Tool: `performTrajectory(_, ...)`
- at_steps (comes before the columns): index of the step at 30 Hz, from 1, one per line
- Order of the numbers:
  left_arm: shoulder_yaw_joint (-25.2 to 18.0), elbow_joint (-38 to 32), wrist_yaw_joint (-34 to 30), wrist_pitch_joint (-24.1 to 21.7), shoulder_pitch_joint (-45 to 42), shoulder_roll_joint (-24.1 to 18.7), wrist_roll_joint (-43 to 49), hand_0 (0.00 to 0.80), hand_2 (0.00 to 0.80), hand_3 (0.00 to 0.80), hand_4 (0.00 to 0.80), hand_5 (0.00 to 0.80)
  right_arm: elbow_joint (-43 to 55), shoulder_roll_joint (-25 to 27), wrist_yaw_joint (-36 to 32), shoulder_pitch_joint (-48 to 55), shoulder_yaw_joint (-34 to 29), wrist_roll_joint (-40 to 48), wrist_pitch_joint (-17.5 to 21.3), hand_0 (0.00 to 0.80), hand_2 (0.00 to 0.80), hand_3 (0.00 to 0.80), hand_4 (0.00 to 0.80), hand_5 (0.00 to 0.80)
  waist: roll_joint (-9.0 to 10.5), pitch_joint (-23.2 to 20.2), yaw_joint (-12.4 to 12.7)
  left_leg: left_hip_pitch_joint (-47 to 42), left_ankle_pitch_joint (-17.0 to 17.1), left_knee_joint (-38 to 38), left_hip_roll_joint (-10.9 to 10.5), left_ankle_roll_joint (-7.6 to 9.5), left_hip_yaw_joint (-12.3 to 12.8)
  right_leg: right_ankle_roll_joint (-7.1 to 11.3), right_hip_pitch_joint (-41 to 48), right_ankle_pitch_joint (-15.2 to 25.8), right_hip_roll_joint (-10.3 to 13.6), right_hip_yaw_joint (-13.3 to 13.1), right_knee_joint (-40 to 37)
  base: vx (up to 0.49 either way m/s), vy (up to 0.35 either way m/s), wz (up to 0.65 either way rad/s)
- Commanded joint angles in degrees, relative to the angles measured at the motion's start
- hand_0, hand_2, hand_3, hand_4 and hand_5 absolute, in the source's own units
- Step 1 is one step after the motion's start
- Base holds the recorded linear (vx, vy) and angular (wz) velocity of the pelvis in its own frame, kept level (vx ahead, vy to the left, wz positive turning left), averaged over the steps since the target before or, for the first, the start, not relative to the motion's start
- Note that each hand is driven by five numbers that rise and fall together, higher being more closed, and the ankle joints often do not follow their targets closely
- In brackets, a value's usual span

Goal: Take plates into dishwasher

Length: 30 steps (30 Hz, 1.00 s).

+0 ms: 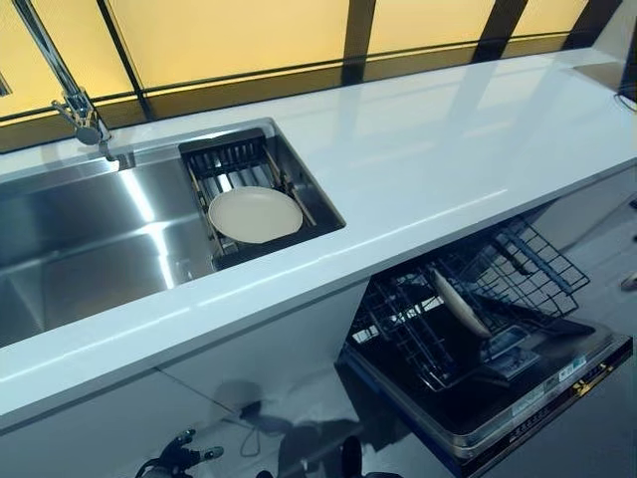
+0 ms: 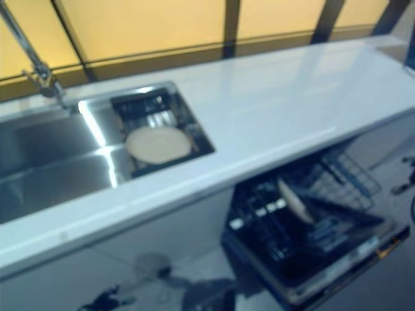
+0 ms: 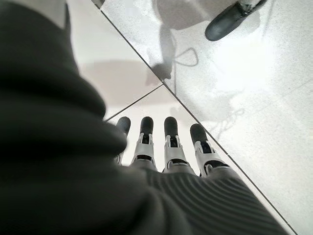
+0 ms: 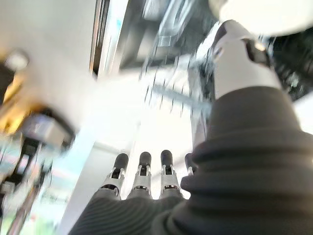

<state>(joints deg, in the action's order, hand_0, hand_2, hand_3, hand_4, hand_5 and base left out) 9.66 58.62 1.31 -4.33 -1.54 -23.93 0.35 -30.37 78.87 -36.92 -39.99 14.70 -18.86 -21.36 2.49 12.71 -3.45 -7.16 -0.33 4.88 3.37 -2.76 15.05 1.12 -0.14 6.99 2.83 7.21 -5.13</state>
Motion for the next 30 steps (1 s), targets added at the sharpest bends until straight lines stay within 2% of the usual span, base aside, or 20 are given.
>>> performTrajectory(1, 1.3, 1.42, 1.99, -0.46, 0.7, -4.39, -3.31, 0.0, 0.0, 0.0, 0.0, 0.0, -1.86, 4.15, 6.93, -14.09, 9.63, 0.41, 1.16, 0.0, 0.0, 0.0, 0.0, 0.0, 3.27, -2.07, 3.82, 0.73, -3.94, 0.12, -1.99, 2.68, -3.29, 3.82, 4.07, -6.98, 0.05, 3.29, 0.13, -0.013, 0.057, 0.14)
performTrajectory(4, 2.09, 1.16, 2.3, -0.2, 0.47, -4.19, -4.03, 0.0, 0.0, 0.0, 0.0, 0.0, -0.88, 3.47, 14.62, -23.9, 16.51, 3.61, 2.84, 0.0, 0.0, 0.0, 0.0, 0.0, 3.34, -2.19, 5.06, 1.08, -3.79, 0.12, -2.36, 2.78, -4.39, 3.76, 4.32, -7.23, 0.2, 4.22, 0.13, -0.006, 0.066, 0.19)
performTrajectory(5, 2.4, 1.15, 2.57, 0.05, 0.43, -3.8, -4.71, 0.0, 0.0, 0.0, 0.0, 0.0, -0.12, 2.56, 19.25, -28.28, 19.49, 5.68, 5.09, 0.0, 0.0, 0.0, 0.0, 0.0, 3.13, -2.27, 5.34, 1.29, -3.71, 0.12, -2.53, 2.82, -4.87, 3.74, 4.4, -7.36, 0.3, 4.63, 0.13, 0.004, 0.081, 0.24)
performTrajectory(7, 2.8, 1.0, 2.76, 0.49, 0.43, -3.3, -4.99, 0.0, 0.0, 0.0, 0.0, 0.0, 1.8, 0.67, 22.74, -31.95, 21.35, 6.74, 5.93, 0.0, 0.0, 0.0, 0.0, 0.0, 2.91, -2.38, 5.94, 1.71, -3.66, 0.12, -2.79, 2.86, -5.76, 3.73, 4.49, -7.57, 0.38, 5.24, 0.13, 0.008, 0.07, 0.26)
performTrajectory(8, 3.02, 0.85, 2.8, 0.9, 0.44, -3.02, -5.04, 0.0, 0.0, 0.0, 0.0, 0.0, 3.49, -0.48, 24.96, -33.4, 22.06, 9.42, 7.84, 0.0, 0.0, 0.0, 0.0, 0.0, 2.89, -2.37, 6.64, 2.06, -3.51, 0.12, -2.99, 2.84, -6.5, 3.7, 4.58, -7.69, 0.46, 5.78, 0.13, 0.015, 0.059, 0.17)
performTrajectory(10, 3.17, 0.32, 2.99, 1.61, 0.12, -2.56, -5.23, 0.0, 0.0, 0.0, 0.0, 0.0, 6.45, -2.11, 26.75, -34.12, 22.69, 10.26, 7.91, 0.0, 0.0, 0.0, 0.0, 0.0, 2.73, -2.29, 7.22, 2.43, -3.32, 0.12, -3.21, 2.89, -7.48, 3.62, 4.74, -7.82, 0.62, 6.56, 0.13, 0.023, 0.06, 0.24)
performTrajectory(15, 3.41, 0.19, 3.45, 1.94, -0.34, -1.97, -5.89, 0.0, 0.0, 0.0, 0.0, 0.0, 10.38, -6.55, 30.22, -34.46, 23.26, 9.91, 11.13, 0.0, 0.0, 0.0, 0.0, 0.0, 2.57, -1.51, 9.04, 3.67, -2.77, 0.12, -3.71, 3.01, -9.42, 3.59, 4.68, -7.88, 1.04, 8.57, 0.13, 0.028, 0.057, 0.27)
performTrajectory(21, 3.2, -1.03, 4.35, 2.94, 0.01, -2.32, -7.29, 0.0, 0.0, 0.0, 0.0, 0.0, 10.83, -10.97, 29.74, -36.91, 25.1, 10.21, 9.23, 0.0, 0.0, 0.0, 0.0, 0.0, 2.65, 0.84, 10.92, 5.8, -2.13, 0.12, -4.15, 3.08, -11.09, 3.52, 3.54, -7.49, 1.21, 10.13, 0.13, 0.011, 0.023, 0.24)
performTrajectory(22, 3.09, -1.04, 4.39, 2.83, -0.27, -2.68, -7.75, 0.0, 0.0, 0.0, 0.0, 0.0, 10.12, -12.23, 29.37, -38.28, 26.51, 9.5, 8.68, 0.191, 0.191, 0.191, 0.191, 0.191, 2.6, 2.06, 11.67, 7.06, -1.71, 0.12, -4.36, 3.09, -11.87, 3.46, 2.7, -7.21, 1.19, 10.56, 0.13, 0.001, 0.009, 0.25)
performTrajectory(23, 3.03, -0.95, 4.26, 2.87, -0.35, -2.81, -7.91, 0.0, 0.0, 0.0, 0.0, 0.0, 9.35, -12.9, 29.35, -38.99, 27.3, 9.1, 9.18, 0.518, 0.518, 0.518, 0.518, 0.518, 2.5, 2.65, 12.04, 7.79, -1.5, 0.12, -4.43, 3.08, -12.17, 3.46, 2.13, -7.07, 1.22, 10.87, 0.13, 0.004, 0.011, 0.21)
performTrajectory(24, 3.2, -0.67, 4.15, 2.52, -0.57, -2.77, -7.86, 0.0, 0.0, 0.0, 0.0, 0.0, 8.9, -13.16, 28.48, -39.8, 28.29, 8.23, 9.16, 0.8, 0.8, 0.8, 0.8, 0.8, 2.24, 3.26, 12.36, 8.5, -1.13, 0.12, -4.59, 3.04, -12.7, 3.36, 1.64, -6.92, 1.28, 11.29, 0.13, 0.026, 0.011, 0.21)
performTrajectory(30, 3.94, -1.29, 4.01, 1.27, -1.09, -3.79, -8.61, 0.0, 0.0, 0.0, 0.0, 0.0, 3.96, -15.37, 30.33, -45.39, 33.14, 7.74, 6.87, 0.8, 0.8, 0.8, 0.8, 0.8, 1.12, 5.99, 13.84, 11.83, 0.1, 0.12, -4.95, 3.14, -14.25, 3.16, -1.03, -6.31, 1.62, 12.14, 0.13, 0.027, -0.001, 0.2)
